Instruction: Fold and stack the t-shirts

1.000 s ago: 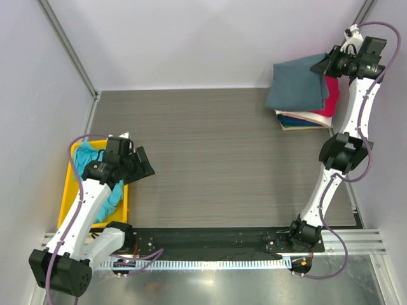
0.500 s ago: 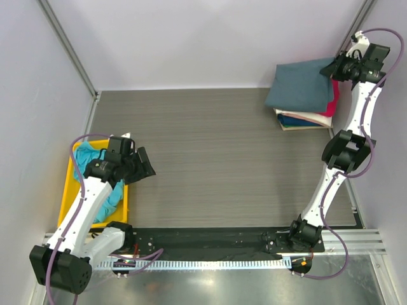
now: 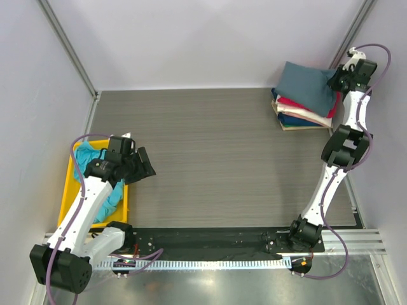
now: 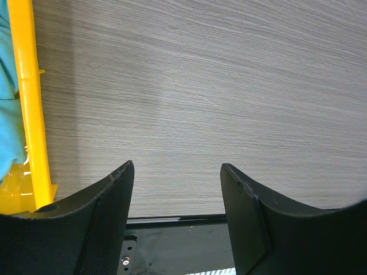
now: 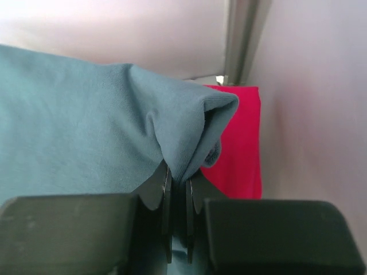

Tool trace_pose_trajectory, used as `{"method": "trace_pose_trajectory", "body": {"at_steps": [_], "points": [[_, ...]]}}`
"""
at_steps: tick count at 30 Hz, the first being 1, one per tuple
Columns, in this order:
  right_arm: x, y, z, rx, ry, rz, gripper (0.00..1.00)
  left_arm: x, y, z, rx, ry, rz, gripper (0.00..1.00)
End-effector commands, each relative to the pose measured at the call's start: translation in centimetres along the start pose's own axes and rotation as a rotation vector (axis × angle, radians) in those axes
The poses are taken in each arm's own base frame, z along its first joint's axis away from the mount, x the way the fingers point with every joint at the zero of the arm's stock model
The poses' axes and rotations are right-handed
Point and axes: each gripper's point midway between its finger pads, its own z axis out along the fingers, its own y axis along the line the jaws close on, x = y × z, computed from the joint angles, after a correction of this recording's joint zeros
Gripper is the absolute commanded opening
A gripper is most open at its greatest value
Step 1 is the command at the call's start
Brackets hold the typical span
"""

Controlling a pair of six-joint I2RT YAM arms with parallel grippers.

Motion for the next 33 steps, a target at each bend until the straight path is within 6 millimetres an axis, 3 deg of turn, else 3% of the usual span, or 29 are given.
{"method": "trace_pose_trajectory", "body": {"at_steps": [1,4,12,14,15,16,20,21,22,23,24,26,27,28,29,33], "points": [[-1.2,-3.0,1.9,0.123,-0.132,-0.085,0.08,-0.6,-0.7,-0.1,0.035,-0.030,0.017,0.63],[-0.8,-3.7,3.2,0.156,-0.154,-0.123,0.07,-0.5,-0.8,-0.1,0.038,-0.026,0.019,0.63],[-3.2,-3.0,3.6,0.140,-0.271,-0.220,0.13,-0.7,-0.8,-0.1,0.041,-0.035,0.020,0.63],[-4.6,-2.6,2.9,0.136,-0.306,-0.220,0.25,-0.7,-0.9,-0.2,0.044,-0.034,0.019,0.63],[-5.0,-2.5,2.6,0.137,-0.312,-0.215,0.40,-0.8,-0.9,-0.2,0.043,-0.036,0.020,0.63],[-5.5,-2.5,2.2,0.141,-0.320,-0.210,0.48,-0.7,-0.8,-0.2,0.042,-0.035,0.019,0.63],[-8.4,-3.7,-1.1,0.269,-0.358,-0.159,0.67,-0.8,-1.0,-0.4,0.053,-0.043,0.021,0.63],[-9.8,-3.7,-2.8,0.300,-0.379,-0.157,0.73,-0.8,-1.0,-0.5,0.057,-0.051,0.022,0.63],[-10.4,-4.1,-3.7,0.334,-0.387,-0.152,0.73,-0.8,-1.1,-0.6,0.061,-0.052,0.022,0.63],[-10.8,-5.6,-5.1,0.431,-0.393,-0.123,0.75,-0.8,-1.1,-0.7,0.066,-0.056,0.022,0.63],[-11.0,-6.0,-6.2,0.474,-0.395,-0.105,0.77,-1.0,-1.3,-0.9,0.074,-0.067,0.023,0.63],[-13.4,-6.5,-9.9,0.554,-0.447,-0.064,0.80,-1.0,-1.3,-1.0,0.079,-0.073,0.023,0.63],[-13.3,-6.6,-10.7,0.571,-0.452,-0.035,0.81,-1.0,-1.4,-1.1,0.084,-0.077,0.024,0.63],[-15.1,-5.8,-12.7,0.560,-0.493,-0.027,0.81,-1.1,-1.5,-1.3,0.090,-0.087,0.025,0.63],[-15.5,-5.1,-13.2,0.534,-0.506,-0.022,0.81,-1.2,-1.5,-1.4,0.092,-0.090,0.024,0.63],[-15.6,0.0,-12.5,0.319,-0.515,0.025,0.81,-1.4,-1.7,-2.0,0.111,-0.116,0.028,0.63]]}}
